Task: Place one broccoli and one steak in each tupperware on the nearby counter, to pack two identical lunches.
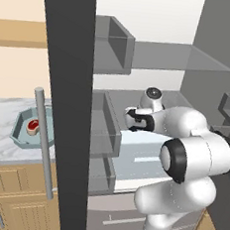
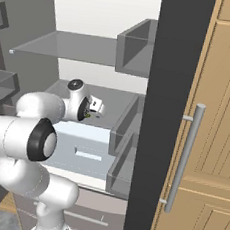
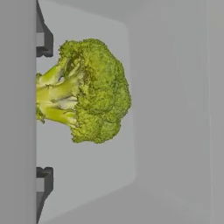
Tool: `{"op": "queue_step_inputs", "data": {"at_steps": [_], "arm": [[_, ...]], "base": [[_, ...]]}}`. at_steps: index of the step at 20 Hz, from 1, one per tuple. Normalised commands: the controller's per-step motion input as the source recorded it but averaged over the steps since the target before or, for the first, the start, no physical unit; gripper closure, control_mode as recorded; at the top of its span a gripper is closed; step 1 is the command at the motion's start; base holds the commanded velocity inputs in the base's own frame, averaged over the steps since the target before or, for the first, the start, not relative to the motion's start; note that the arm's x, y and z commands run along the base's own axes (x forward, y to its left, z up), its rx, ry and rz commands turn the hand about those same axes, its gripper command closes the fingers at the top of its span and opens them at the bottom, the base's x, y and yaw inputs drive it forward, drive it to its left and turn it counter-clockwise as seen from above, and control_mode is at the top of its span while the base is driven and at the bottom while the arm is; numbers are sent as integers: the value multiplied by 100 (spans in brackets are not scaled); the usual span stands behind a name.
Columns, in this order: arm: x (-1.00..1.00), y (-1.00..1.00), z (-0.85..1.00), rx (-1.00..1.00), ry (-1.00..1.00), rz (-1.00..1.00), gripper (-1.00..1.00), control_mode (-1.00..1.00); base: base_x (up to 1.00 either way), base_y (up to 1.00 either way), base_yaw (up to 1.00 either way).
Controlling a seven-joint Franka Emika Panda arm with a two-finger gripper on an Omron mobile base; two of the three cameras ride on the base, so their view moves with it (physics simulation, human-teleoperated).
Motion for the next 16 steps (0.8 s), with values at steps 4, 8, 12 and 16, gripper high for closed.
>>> {"op": "queue_step_inputs", "data": {"at_steps": [4,8,12,16], "arm": [[25,0,-21,0,0,-1,-100,-100],[3,0,-35,0,3,-5,-100,-100],[-5,-1,-50,0,4,-8,-100,-100],[-7,-2,-50,0,3,-8,-100,-100]], "base": [[0,0,0],[0,0,0],[0,0,0],[0,0,0]]}}
